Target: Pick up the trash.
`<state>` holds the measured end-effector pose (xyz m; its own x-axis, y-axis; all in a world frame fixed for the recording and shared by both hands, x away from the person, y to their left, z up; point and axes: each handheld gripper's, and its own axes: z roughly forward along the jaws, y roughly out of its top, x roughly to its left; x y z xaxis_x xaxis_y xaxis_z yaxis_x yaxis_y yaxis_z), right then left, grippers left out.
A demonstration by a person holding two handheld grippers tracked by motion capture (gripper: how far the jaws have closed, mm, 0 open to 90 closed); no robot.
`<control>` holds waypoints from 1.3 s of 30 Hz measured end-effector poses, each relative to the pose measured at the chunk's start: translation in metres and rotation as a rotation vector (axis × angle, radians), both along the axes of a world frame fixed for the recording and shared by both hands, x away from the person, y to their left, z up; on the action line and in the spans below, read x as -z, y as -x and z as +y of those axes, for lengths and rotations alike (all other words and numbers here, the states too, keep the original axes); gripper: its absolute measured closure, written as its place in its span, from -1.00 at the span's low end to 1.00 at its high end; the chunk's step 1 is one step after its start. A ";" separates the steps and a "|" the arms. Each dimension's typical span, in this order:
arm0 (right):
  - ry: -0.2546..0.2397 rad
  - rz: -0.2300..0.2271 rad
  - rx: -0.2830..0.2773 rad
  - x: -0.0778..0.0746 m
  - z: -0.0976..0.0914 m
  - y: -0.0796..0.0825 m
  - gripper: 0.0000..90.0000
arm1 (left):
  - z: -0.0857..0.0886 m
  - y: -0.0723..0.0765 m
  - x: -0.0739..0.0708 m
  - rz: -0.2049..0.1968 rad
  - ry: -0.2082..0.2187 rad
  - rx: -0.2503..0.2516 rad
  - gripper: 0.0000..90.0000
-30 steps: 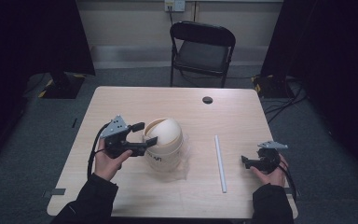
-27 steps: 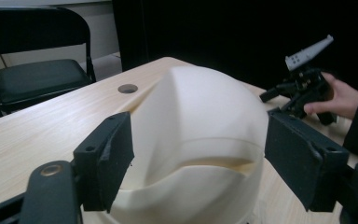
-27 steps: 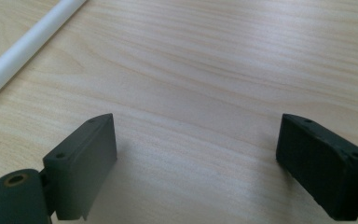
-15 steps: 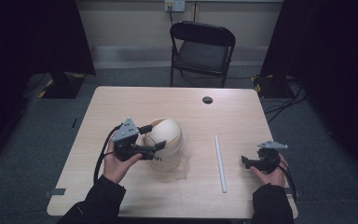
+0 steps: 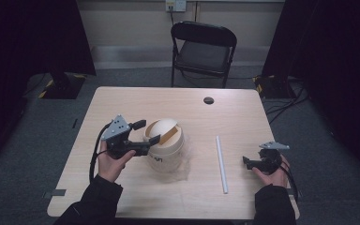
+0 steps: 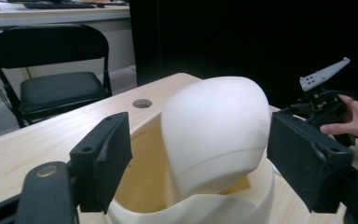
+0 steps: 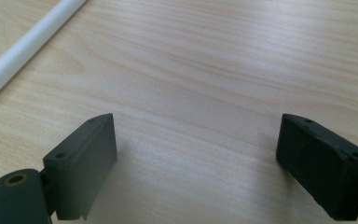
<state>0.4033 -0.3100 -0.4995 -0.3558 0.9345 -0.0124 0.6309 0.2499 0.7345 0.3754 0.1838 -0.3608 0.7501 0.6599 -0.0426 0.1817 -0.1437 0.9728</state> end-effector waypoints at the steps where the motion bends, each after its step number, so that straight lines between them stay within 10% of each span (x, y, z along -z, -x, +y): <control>1: 0.000 0.000 0.000 0.000 0.000 0.000 -0.74 | 0.002 0.001 -0.001 -0.003 0.001 -0.008 -0.50; 11: 0.004 -0.048 0.024 -0.007 0.002 0.007 -0.25 | 0.049 0.020 0.011 0.009 -0.011 -0.103 -0.47; 20: -0.039 -0.114 -0.035 -0.032 0.020 0.007 -0.18 | 0.100 0.035 0.066 0.174 -0.117 -0.229 -0.47; 28: -0.075 -0.137 -0.086 -0.052 0.051 0.001 -0.09 | 0.112 0.034 0.113 0.287 -0.186 -0.331 -0.47; 39: -0.047 -0.064 -0.142 -0.042 0.093 -0.007 0.03 | 0.112 0.028 0.139 0.394 -0.247 -0.364 -0.46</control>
